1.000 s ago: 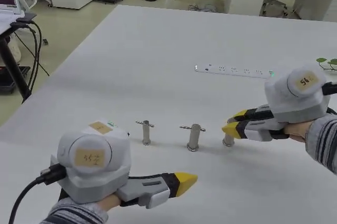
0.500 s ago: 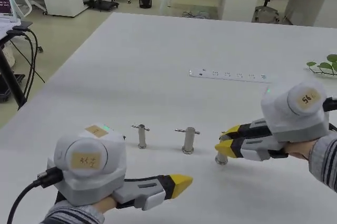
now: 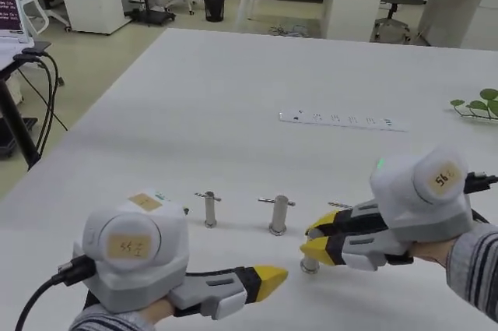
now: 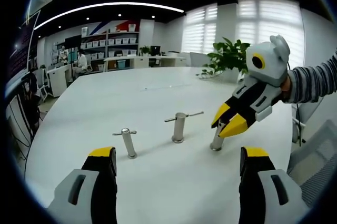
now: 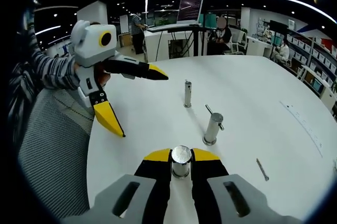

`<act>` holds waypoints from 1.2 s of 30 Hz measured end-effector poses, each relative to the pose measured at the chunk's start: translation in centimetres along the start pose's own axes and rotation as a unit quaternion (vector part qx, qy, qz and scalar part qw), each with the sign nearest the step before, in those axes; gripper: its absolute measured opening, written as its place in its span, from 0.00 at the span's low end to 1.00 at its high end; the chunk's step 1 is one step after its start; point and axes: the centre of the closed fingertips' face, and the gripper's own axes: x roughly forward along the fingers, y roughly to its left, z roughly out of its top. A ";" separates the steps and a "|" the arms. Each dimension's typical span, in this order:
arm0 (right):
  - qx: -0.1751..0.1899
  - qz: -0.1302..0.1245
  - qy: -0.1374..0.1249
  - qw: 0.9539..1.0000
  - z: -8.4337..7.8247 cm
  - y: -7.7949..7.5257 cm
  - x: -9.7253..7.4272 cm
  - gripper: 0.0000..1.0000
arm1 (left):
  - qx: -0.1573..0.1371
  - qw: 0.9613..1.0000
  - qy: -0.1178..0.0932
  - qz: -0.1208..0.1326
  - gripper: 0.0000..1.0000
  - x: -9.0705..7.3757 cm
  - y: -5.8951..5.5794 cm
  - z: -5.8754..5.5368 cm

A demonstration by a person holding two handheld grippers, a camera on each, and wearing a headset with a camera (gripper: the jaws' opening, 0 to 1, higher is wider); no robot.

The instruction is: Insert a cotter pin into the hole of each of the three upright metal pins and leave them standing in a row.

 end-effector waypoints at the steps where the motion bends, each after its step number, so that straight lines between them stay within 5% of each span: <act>1: -0.001 0.004 0.000 1.000 -0.1 0.2 0.2 0.08 | 0.001 1.000 0.001 0.000 0.97 0.0 0.0 0.0; 15: -0.004 0.013 0.009 1.000 -1.0 1.4 1.3 0.08 | 0.002 1.000 0.000 -0.006 0.97 0.1 -0.2 -0.1; 27: -0.033 -0.004 0.005 0.999 -1.0 1.6 1.2 0.09 | 0.004 1.000 0.001 -0.006 0.97 0.1 -0.3 -0.1; 31: -0.062 -0.017 0.027 0.998 -1.6 1.4 1.2 0.20 | 0.005 1.000 -0.001 -0.006 0.97 0.1 -0.3 0.0; 36: -0.049 -0.008 0.029 0.998 -1.7 1.5 0.5 0.22 | 0.005 1.000 -0.003 -0.005 0.97 0.1 -0.3 0.1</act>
